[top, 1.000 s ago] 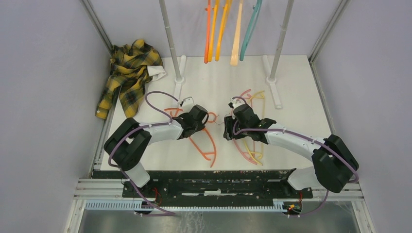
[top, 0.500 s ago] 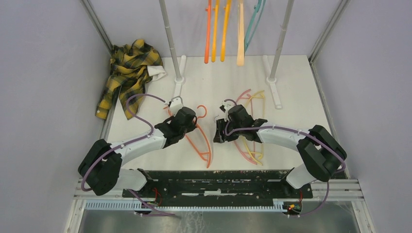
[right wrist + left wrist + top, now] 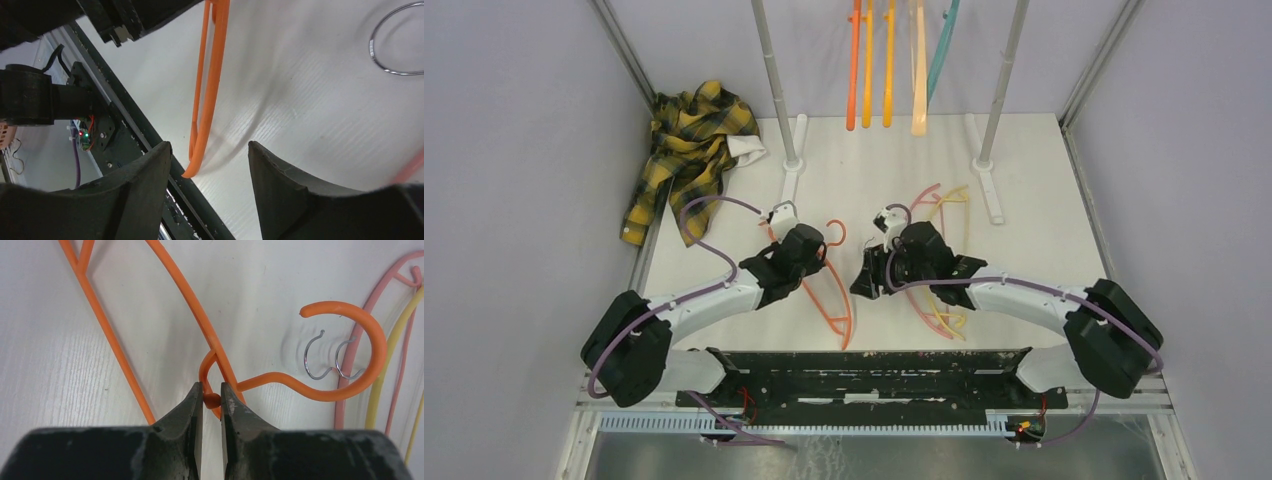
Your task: Organize the hangers
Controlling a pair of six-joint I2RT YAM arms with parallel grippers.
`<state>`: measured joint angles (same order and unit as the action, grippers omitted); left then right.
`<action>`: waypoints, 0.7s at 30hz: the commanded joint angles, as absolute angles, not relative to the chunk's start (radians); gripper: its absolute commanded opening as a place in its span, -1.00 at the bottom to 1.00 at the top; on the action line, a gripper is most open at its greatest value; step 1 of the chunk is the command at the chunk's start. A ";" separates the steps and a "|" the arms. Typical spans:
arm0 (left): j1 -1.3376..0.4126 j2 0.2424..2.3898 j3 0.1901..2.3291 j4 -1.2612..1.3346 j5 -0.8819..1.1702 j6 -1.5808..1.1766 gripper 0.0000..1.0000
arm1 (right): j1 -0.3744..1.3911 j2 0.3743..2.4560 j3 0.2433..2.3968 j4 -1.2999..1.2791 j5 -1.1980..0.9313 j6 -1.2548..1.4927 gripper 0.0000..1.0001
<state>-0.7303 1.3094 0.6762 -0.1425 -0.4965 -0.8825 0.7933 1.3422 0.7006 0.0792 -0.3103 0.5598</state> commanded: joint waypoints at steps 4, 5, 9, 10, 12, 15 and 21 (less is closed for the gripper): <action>-0.727 1.246 0.661 -0.124 -0.552 -0.859 -0.94 | 0.870 1.529 0.723 0.258 -0.344 0.610 0.33; -0.726 1.239 0.658 -0.124 -0.554 -0.859 -0.94 | 0.876 1.546 0.729 0.269 -0.346 0.616 0.33; -0.726 1.219 0.645 -0.128 -0.566 -0.859 -0.94 | 0.900 1.571 0.752 0.285 -0.345 0.625 0.31; -0.726 1.217 0.643 -0.128 -0.568 -0.859 -0.94 | 0.906 1.573 0.754 0.284 -0.341 0.626 0.30; -0.725 1.211 0.640 -0.126 -0.571 -0.860 -0.94 | 0.914 1.577 0.758 0.284 -0.338 0.625 0.24; -0.726 1.204 0.637 -0.125 -0.571 -0.862 -0.94 | 0.924 1.591 0.762 0.285 -0.337 0.626 0.10; -0.725 1.188 0.625 -0.120 -0.571 -0.866 -0.94 | 0.933 1.623 0.767 0.326 -0.358 0.643 -0.33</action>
<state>-0.7296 1.2209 0.6323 -0.1478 -0.5240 -0.8825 0.9230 1.6035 0.7319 0.2481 -0.3386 0.6281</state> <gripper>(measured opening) 0.208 0.383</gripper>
